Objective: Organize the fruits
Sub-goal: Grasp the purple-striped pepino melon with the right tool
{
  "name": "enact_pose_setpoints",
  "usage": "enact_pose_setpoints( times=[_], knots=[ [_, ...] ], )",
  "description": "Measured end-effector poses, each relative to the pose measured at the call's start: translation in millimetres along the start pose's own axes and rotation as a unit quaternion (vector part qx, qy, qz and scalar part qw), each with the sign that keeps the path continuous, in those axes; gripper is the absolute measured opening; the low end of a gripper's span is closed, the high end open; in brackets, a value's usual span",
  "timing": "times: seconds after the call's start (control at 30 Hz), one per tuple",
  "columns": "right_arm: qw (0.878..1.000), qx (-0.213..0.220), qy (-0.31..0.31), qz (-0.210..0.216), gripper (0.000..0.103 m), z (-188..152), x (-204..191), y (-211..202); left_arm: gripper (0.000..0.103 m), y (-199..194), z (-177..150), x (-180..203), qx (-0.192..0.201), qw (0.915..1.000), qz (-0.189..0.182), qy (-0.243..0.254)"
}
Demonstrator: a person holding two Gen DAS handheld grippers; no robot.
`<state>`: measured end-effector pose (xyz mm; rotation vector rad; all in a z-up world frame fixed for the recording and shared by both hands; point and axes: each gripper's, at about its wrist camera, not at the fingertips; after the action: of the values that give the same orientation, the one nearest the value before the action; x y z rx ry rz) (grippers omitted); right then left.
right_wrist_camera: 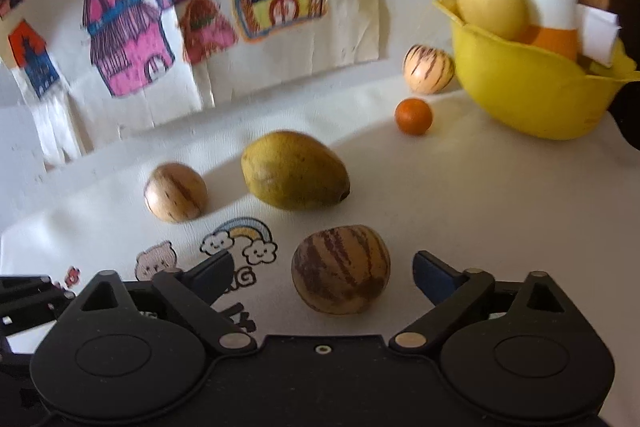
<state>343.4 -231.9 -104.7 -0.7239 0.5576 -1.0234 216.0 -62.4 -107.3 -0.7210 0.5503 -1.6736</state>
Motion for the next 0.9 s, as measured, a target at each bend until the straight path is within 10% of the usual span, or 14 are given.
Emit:
enact_pose_setpoints(
  times=[0.23, 0.37, 0.9],
  knots=[
    [1.0, -0.012, -0.01, -0.005, 0.078, 1.1, -0.4, 10.8, 0.03, 1.1, 0.4, -1.2, 0.001, 1.0, 0.0, -0.004],
    [1.0, -0.007, -0.017, -0.019, 0.053, 2.0, -1.2, 9.1, 0.03, 1.3, 0.7, -1.2, 0.002, 1.0, 0.001, -0.007],
    [1.0, -0.015, -0.024, 0.003, 0.052, -9.0, -17.3, -2.7, 0.03, 3.0, 2.2, -2.0, 0.001, 0.9999, 0.001, -0.014]
  ],
)
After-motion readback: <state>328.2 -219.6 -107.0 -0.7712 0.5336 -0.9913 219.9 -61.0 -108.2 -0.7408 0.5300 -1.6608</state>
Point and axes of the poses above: each gripper's, at about its wrist camera, not at the fingertips, and y roughly the way its jaws point, x to its right, z to its top, and after that the axes turned 7 degrees about -z, right-handed
